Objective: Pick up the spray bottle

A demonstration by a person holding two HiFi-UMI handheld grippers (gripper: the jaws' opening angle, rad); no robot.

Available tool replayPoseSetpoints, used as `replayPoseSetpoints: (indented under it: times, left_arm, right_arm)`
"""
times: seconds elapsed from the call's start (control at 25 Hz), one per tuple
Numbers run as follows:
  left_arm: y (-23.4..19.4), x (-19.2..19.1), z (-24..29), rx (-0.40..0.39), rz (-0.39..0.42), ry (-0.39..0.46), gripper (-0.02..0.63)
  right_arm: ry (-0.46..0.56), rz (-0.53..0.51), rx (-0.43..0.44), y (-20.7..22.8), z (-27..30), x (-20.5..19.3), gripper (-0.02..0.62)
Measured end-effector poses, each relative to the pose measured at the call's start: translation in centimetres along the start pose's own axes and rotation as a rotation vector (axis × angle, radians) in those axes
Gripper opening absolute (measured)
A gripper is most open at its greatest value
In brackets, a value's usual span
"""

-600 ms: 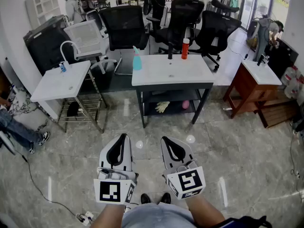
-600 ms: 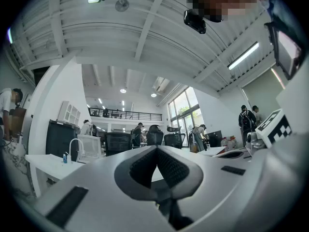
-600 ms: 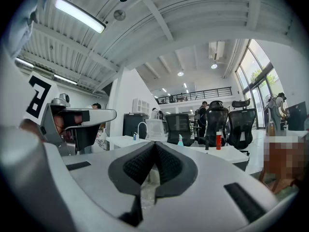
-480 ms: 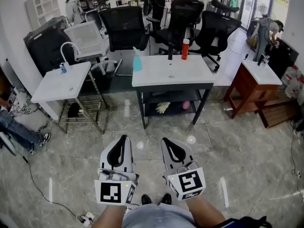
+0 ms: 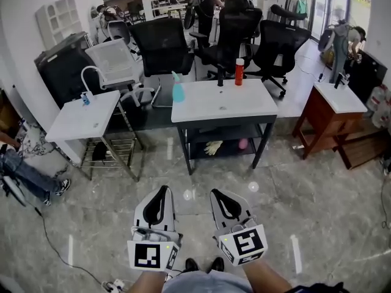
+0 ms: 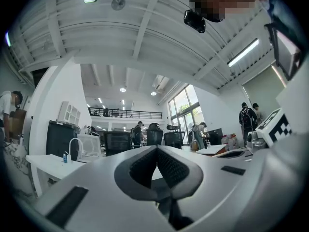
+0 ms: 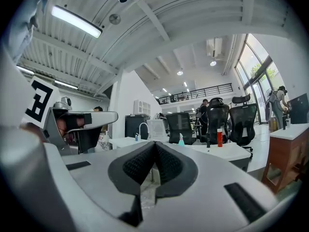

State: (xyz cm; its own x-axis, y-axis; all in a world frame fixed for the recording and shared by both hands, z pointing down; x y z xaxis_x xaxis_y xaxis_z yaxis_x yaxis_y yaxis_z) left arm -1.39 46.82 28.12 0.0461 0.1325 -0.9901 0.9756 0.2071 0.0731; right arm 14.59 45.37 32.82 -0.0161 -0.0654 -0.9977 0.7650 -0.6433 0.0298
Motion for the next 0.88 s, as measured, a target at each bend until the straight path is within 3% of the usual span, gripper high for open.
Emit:
replayPoseSetpoints:
  times: [0.48,0.88]
  left_arm:
    - [0.0,-3.4,2.3,0.051,-0.008,-0.061,0.018]
    - [-6.9,-6.8,10.9,0.070,-0.038,-0.083,0.018]
  right_arm:
    - [-0.038,0.007,-0.020,4.3,2.0,-2.3,0.015]
    - [-0.088,0.009,-0.014,7.3,12.8,-3.5,0.015]
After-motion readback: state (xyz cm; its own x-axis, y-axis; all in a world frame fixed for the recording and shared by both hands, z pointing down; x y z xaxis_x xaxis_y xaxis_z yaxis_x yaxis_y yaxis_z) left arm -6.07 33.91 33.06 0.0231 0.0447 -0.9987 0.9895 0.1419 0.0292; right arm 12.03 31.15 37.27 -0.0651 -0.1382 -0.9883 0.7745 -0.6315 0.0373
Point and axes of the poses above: the fingertips, and each gripper's own axes: z forward along the fingers, y to its right, x out of its top, the point moved 6 cm from there along -z, backward along the fingers, and after that the axes turned 6 degrees about x, right-handed, at the moved point
